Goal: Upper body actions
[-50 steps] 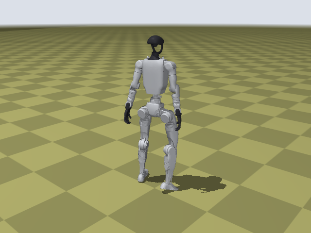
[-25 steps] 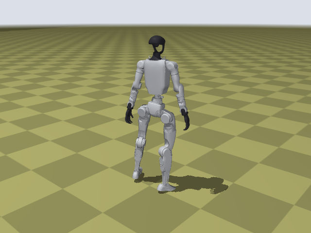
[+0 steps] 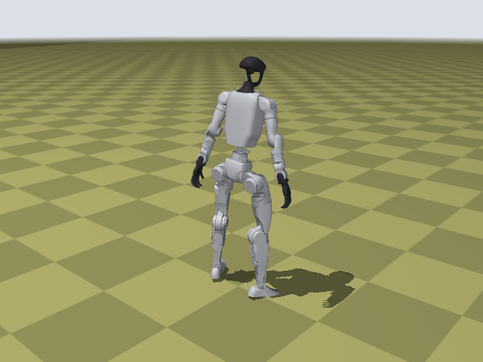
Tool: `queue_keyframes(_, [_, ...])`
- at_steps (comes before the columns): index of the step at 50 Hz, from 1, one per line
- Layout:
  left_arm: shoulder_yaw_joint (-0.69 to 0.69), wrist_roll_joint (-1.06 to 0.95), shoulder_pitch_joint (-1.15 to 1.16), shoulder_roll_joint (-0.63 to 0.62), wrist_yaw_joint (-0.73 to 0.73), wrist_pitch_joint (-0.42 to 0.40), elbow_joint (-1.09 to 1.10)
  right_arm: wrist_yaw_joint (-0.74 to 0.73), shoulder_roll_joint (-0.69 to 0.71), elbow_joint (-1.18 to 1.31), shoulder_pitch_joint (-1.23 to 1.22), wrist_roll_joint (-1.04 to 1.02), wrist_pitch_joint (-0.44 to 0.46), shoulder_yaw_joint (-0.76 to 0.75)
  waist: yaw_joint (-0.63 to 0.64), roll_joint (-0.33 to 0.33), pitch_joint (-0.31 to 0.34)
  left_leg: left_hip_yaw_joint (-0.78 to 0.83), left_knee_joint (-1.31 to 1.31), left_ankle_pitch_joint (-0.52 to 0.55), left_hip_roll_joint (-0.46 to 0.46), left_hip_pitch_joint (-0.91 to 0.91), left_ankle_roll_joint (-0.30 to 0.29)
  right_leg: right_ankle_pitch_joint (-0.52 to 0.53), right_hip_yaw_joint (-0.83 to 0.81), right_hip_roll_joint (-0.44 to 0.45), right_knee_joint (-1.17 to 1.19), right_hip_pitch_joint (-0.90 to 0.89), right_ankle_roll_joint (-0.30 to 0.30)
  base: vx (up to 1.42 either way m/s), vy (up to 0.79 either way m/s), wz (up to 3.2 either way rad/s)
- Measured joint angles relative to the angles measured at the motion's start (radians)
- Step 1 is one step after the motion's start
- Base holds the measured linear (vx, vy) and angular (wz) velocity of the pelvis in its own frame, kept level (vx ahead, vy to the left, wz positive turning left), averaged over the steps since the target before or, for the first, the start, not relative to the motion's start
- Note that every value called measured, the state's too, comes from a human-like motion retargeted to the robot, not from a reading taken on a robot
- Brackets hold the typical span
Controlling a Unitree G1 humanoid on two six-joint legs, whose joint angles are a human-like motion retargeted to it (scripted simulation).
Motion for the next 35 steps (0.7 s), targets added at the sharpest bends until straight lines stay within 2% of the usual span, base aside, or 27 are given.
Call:
queue_keyframes(4, [-0.029,0.038,-0.037,0.07,-0.007,0.007,-0.027,-0.022,-0.012,0.004,0.028,-0.015,-0.007,-0.029,-0.04,-0.009,0.063,-0.033,0.01,0.024,0.01,-0.018,-0.004,0.067,-0.056,-0.006,-0.022,0.031,0.0,-0.25,-0.17,0.68])
queue_keyframes(7, [-0.077,0.038,-0.079,0.132,-0.021,0.014,-0.041,-0.037,-0.019,0.008,0.084,0.001,-0.015,-0.084,-0.032,-0.024,0.125,-0.081,0.018,0.047,0.008,-0.037,-0.004,0.08,-0.097,-0.003,-0.044,0.056,-0.014,-0.21,-0.3,0.72])
queue_keyframes(11, [-0.104,0.001,-0.192,0.177,-0.034,0.026,-0.066,-0.073,-0.038,0.006,0.12,0.031,-0.032,-0.166,0.018,-0.031,0.275,-0.111,0.03,0.079,0.024,-0.082,-0.004,0.106,-0.087,0.007,-0.058,0.03,-0.041,-0.47,-0.33,0.14])
queue_keyframes(16, [-0.101,-0.087,-0.295,0.213,-0.055,0.012,-0.121,-0.164,-0.112,0.013,0.101,0.069,-0.032,-0.154,0.004,-0.029,0.432,-0.075,0.007,0.129,0.07,-0.174,-0.003,0.15,-0.051,0.047,-0.071,-0.1,-0.082,-0.58,-0.26,-0.39])
queue_keyframes(22, [-0.165,-0.074,-0.381,0.333,-0.09,-0.013,-0.129,-0.229,-0.141,0.014,0.167,0.115,-0.052,-0.165,-0.032,-0.048,0.445,-0.053,-0.005,0.182,0.114,-0.401,0.005,0.201,-0.002,0.094,-0.084,-0.358,-0.133,-0.49,-0.25,-0.35])
queue_keyframes(27, [-0.221,-0.051,-0.521,0.418,-0.093,-0.038,-0.068,-0.198,-0.13,0.079,0.257,0.236,-0.068,-0.212,-0.063,-0.076,0.445,-0.028,-0.01,0.215,0.148,-0.551,0.008,0.233,0.032,0.127,-0.092,-0.535,-0.16,-0.42,-0.18,-0.37])
queue_keyframes(32, [-0.297,-0.16,-0.682,0.446,-0.082,-0.055,-0.022,-0.184,-0.148,0.175,0.329,0.381,-0.072,-0.185,-0.118,-0.127,0.445,0.018,-0.024,0.231,0.174,-0.652,0.011,0.255,0.079,0.162,-0.093,-0.683,-0.166,-0.36,-0.05,-0.59])
queue_keyframes(35, [-0.353,-0.168,-0.778,0.41,-0.076,-0.078,-0.031,-0.193,-0.138,0.182,0.4,0.442,-0.042,-0.179,-0.129,-0.127,0.445,0.03,-0.022,0.235,0.194,-0.709,0.006,0.26,0.083,0.183,-0.098,-0.753,-0.171,-0.26,-0.09,-0.4])
